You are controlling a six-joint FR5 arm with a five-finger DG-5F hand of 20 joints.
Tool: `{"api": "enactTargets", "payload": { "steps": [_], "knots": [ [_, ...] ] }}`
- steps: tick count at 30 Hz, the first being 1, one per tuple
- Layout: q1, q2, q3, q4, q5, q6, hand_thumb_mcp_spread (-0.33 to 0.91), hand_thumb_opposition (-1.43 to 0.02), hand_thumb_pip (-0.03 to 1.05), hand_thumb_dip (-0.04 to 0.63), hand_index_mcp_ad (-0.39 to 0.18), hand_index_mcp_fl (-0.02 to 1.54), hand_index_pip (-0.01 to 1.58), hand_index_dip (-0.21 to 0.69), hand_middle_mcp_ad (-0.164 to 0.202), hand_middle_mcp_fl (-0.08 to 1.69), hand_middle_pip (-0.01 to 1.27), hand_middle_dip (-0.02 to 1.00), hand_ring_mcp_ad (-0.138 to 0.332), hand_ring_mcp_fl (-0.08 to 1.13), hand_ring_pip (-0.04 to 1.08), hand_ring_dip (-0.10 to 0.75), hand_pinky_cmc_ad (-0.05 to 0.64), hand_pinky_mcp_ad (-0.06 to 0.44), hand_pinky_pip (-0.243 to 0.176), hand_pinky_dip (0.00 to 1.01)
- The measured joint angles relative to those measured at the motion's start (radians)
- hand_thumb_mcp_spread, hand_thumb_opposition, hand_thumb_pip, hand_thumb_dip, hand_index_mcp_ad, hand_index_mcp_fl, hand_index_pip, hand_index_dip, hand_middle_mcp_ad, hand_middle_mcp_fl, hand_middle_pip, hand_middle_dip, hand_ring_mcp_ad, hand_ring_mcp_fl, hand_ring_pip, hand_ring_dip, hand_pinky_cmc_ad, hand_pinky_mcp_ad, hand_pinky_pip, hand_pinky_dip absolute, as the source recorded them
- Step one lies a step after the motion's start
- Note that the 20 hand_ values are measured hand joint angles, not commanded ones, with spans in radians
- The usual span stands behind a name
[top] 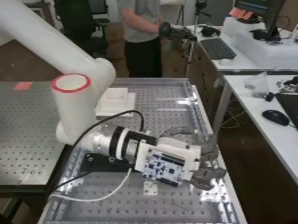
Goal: Grab the chopstick and place it in the clear container
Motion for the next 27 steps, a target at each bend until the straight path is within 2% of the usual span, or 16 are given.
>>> {"api": "enactTargets", "payload": {
  "steps": [6, 12, 15, 17, 27],
  "knots": [
    [0.003, -0.014, -0.005, 0.026, 0.014, 0.04, 0.5, -0.77, 0.61, 0.323, -0.187, 0.43, 0.97, 0.202, -0.033, 0.62, 0.13, 0.72, 0.056, 0.19, 0.1, 0.422, 0.367, 0.258, -0.075, 0.15],
    [0.008, -0.027, 0.004, 0.019, 0.001, 0.039, 0.5, -0.77, 0.61, 0.323, -0.211, 0.43, 1.01, 0.202, -0.035, 0.62, 0.13, 0.72, 0.056, 0.19, 0.1, 0.421, 0.367, 0.258, -0.075, 0.15],
    [0.012, -0.032, 0.007, 0.016, -0.004, 0.043, 0.5, -0.77, 0.61, 0.323, -0.211, 0.43, 0.99, 0.188, -0.037, 0.63, 0.14, 0.72, 0.056, 0.19, 0.1, 0.424, 0.367, 0.258, -0.075, 0.15],
    [0.012, -0.032, 0.007, 0.016, -0.006, 0.044, 0.5, -0.77, 0.61, 0.323, -0.216, 0.43, 0.98, 0.188, -0.035, 0.66, 0.14, 0.72, 0.056, 0.19, 0.1, 0.429, 0.339, 0.258, -0.075, 0.15],
    [0.013, -0.032, 0.005, 0.02, -0.013, 0.043, 0.5, -0.77, 0.61, 0.323, -0.218, 0.43, 0.92, 0.173, -0.035, 0.65, 0.18, 0.72, 0.056, 0.23, 0.1, 0.431, 0.347, 0.258, -0.075, 0.15]
  ]
}}
